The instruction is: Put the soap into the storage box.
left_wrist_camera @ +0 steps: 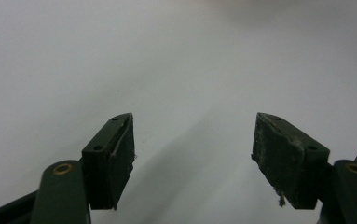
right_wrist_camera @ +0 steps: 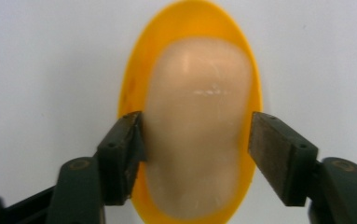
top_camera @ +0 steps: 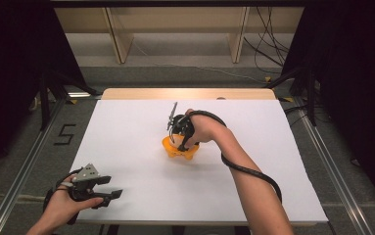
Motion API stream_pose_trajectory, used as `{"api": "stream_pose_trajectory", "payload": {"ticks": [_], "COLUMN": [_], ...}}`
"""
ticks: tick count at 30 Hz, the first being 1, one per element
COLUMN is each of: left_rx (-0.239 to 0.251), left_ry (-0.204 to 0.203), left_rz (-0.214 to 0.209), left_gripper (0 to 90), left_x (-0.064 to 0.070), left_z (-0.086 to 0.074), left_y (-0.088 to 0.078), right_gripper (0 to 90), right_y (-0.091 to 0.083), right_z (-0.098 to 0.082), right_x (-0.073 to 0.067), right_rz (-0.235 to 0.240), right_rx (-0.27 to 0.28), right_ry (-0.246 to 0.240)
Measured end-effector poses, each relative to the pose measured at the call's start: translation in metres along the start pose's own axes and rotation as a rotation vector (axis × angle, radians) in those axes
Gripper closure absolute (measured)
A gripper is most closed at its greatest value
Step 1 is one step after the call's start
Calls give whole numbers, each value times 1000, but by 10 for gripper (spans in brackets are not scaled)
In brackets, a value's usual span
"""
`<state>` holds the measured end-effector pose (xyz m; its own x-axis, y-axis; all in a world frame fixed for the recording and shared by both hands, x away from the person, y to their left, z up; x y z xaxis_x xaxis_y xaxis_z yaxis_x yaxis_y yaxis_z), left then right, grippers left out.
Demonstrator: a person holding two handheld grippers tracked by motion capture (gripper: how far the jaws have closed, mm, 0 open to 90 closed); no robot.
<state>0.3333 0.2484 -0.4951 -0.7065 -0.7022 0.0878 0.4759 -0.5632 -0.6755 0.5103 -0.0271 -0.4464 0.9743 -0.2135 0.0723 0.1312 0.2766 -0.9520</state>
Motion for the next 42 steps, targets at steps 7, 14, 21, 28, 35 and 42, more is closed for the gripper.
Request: {"api": "stream_pose_trajectory", "payload": {"ticks": [7,14,21,28,35,42], "left_rx": [-6,-5,-4,-2,5,5], "left_ry": [8,6,5,3,-7,-6], "left_rz": [2,3,3,7,9,10], "left_gripper": [294,294,295,294,294,294], "left_x": [0,0,0,0,1,0], "left_z": [0,0,0,0,0,0], "left_y": [-1,-1,0,0,1,0], "right_gripper": [422,509,534,528,518,508], "right_y": [-14,-28,-43,-53,-57,-58], "right_z": [-8,-22,-40,-57,-86,-112], "right_x": [2,-5,-12,-17,-23,-33], "right_rz": [-26,-39,-41,-42,-60,-75], "right_rx": [-3,15,41,64,85,102], "right_ry": [-26,-3,116,197,238,272]}}
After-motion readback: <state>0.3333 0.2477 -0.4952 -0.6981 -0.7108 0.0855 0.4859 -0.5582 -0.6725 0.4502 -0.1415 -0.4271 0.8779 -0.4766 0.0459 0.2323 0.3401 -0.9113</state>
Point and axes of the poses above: each handheld gripper's, and its own axes: y roughly forward along the jaws, z roughly out of its top, x roughly to its right, the point moved 4 cm from there along y, roughly forward along the jaws, and after that the axes turned 2 degrees about y, right-handed, at the moved point
